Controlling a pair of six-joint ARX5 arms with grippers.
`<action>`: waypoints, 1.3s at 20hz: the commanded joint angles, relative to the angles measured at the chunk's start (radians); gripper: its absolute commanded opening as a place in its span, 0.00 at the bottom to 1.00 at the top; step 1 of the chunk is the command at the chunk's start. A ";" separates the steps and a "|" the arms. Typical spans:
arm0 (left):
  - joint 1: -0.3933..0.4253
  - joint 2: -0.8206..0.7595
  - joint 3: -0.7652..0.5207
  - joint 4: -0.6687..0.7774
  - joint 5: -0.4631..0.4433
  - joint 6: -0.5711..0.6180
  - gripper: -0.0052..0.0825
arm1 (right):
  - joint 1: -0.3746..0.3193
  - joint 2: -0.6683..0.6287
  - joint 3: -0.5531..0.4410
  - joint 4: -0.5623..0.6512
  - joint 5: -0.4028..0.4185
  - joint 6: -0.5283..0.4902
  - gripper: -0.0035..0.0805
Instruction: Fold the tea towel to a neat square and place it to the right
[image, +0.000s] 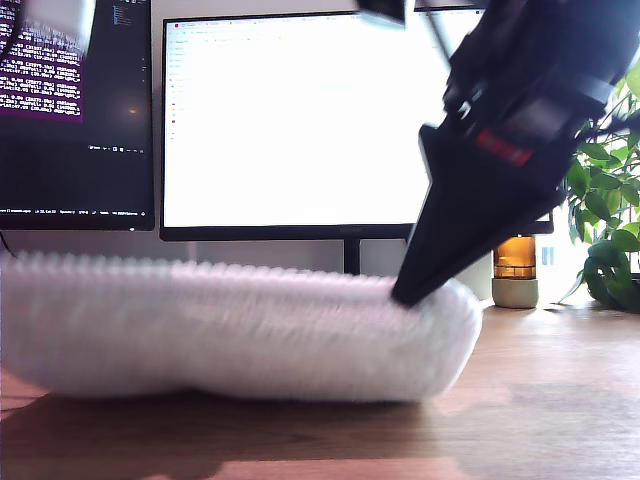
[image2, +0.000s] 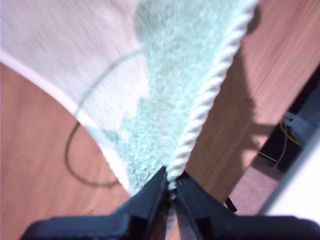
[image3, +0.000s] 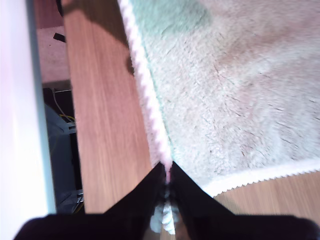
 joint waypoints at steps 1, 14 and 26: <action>0.005 -0.004 0.019 -0.042 0.021 0.006 0.03 | -0.007 -0.024 0.003 -0.034 0.007 0.005 0.03; -0.042 -0.004 0.087 -0.235 0.271 -0.012 0.03 | 0.001 -0.171 0.003 -0.259 -0.055 0.064 0.03; -0.125 -0.004 0.096 -0.254 0.325 -0.038 0.03 | 0.032 -0.220 0.003 -0.284 -0.021 0.090 0.03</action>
